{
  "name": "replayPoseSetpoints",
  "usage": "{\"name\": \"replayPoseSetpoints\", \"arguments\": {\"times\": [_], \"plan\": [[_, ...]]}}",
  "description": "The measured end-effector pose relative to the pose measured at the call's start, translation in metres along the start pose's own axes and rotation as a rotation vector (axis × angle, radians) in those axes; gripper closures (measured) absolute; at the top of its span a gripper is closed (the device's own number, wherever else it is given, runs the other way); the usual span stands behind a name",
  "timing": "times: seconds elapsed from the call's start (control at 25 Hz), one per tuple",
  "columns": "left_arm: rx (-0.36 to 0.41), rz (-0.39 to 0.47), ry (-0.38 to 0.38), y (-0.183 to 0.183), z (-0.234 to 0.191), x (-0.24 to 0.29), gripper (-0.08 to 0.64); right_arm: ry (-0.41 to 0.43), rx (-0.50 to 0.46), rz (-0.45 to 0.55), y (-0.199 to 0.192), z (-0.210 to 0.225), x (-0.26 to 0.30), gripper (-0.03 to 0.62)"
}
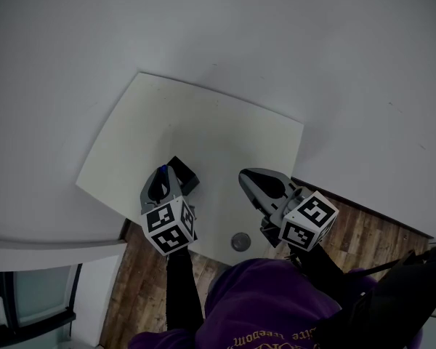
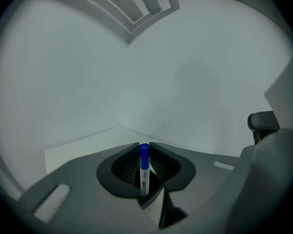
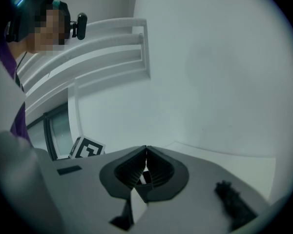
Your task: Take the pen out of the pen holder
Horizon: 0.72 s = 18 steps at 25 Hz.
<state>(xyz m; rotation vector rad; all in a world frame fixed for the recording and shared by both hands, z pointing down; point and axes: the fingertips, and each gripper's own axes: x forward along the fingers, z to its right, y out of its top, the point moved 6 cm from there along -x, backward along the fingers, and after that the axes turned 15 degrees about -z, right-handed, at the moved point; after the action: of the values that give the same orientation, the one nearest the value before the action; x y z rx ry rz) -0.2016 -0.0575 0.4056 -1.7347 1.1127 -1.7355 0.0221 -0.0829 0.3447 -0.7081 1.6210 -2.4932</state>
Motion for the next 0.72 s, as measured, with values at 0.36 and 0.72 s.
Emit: {"name": "replayPoseSetpoints", "arguments": {"times": [0.36, 0.72], "plan": [[-0.002, 0.040, 0.004, 0.007, 0.002, -0.011, 0.488, 0.014, -0.004, 0.002, 0.001, -0.001, 0.000, 0.581], [-0.007, 0.060, 0.002, 0.012, 0.001, -0.018, 0.488, 0.020, -0.002, 0.009, 0.000, -0.001, -0.001, 0.581]]}}
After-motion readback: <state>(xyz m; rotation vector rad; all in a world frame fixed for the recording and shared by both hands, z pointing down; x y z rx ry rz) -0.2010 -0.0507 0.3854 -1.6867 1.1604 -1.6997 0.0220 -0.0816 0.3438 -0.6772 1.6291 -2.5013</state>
